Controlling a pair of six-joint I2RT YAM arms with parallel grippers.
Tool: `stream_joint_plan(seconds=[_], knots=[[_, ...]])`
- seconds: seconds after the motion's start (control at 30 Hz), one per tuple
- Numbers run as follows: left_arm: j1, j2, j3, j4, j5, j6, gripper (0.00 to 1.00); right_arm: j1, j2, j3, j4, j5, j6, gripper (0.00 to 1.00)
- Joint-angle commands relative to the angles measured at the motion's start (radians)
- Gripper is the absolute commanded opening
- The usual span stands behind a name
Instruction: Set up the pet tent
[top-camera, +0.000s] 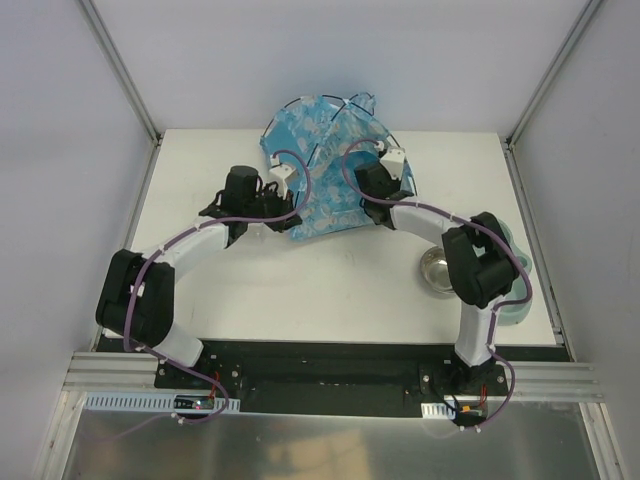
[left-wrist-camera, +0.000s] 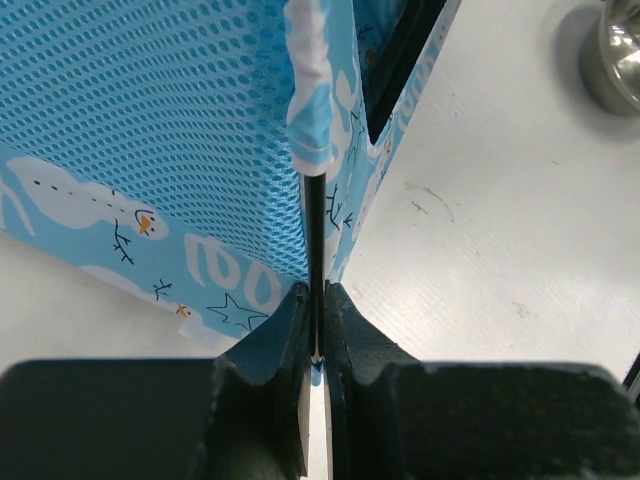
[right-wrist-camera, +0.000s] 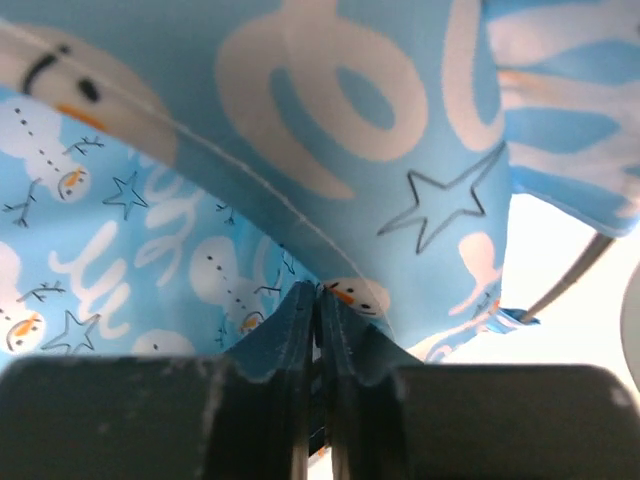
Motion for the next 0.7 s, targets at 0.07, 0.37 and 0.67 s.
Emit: stream_joint_plan(seconds=[0.07, 0.37, 0.67], knots=[[0.001, -0.083, 0.025, 0.083, 0.046, -0.038, 0.0, 0.025, -0.238, -0.12, 0.076, 0.035, -0.11, 0.38], [-0.002, -0.073, 0.053, 0.097, 0.034, 0.009, 0.0, 0.025, -0.453, -0.143, 0.013, -0.255, -0.101, 0.75], [-0.002, 0.027, 0.082, 0.097, -0.057, 0.052, 0.0, 0.023, -0.495, -0.123, -0.063, -0.521, -0.053, 0.77]])
